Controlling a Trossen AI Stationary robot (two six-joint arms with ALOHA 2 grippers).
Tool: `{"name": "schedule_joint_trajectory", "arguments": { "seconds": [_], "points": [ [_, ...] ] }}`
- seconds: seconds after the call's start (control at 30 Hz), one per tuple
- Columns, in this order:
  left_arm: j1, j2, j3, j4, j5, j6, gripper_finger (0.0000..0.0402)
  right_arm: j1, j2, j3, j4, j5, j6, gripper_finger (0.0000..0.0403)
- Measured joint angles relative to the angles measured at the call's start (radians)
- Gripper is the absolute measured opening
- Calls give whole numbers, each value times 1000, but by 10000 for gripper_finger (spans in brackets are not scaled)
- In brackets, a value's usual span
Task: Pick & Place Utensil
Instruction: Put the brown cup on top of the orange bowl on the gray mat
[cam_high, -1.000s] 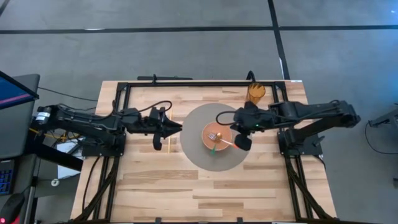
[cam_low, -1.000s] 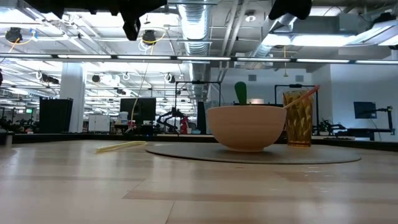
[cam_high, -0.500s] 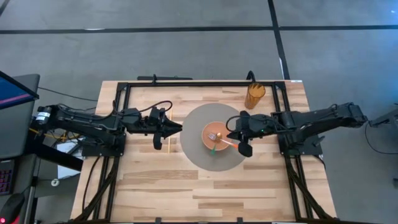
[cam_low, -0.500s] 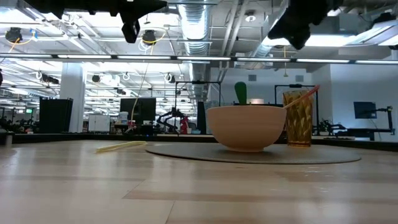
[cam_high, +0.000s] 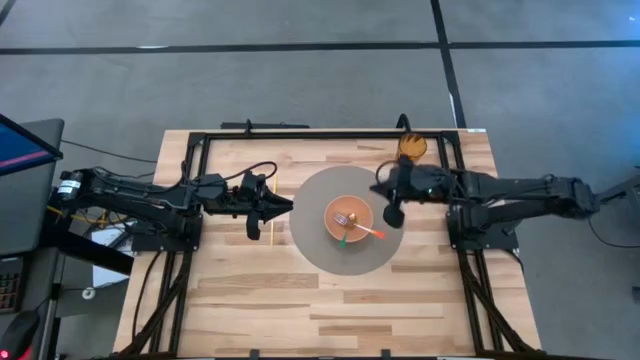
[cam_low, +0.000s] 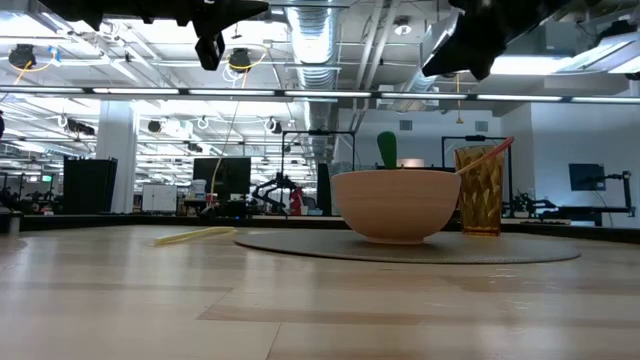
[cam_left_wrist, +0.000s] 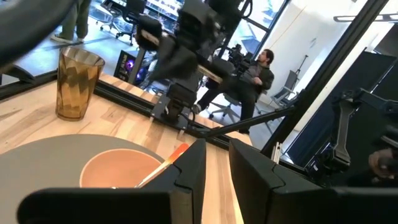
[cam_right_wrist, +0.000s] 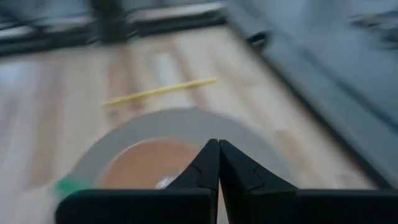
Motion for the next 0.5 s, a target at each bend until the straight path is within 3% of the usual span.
{"name": "schedule_joint_trajectory", "arguments": {
  "seconds": [0.23,0.5],
  "points": [
    [0,0,0,0,0,0,72,-126,21,0,-21,200,-143,13],
    [0,0,0,0,0,0,72,-262,94,55,-71,149,-184,87]
  ]
}}
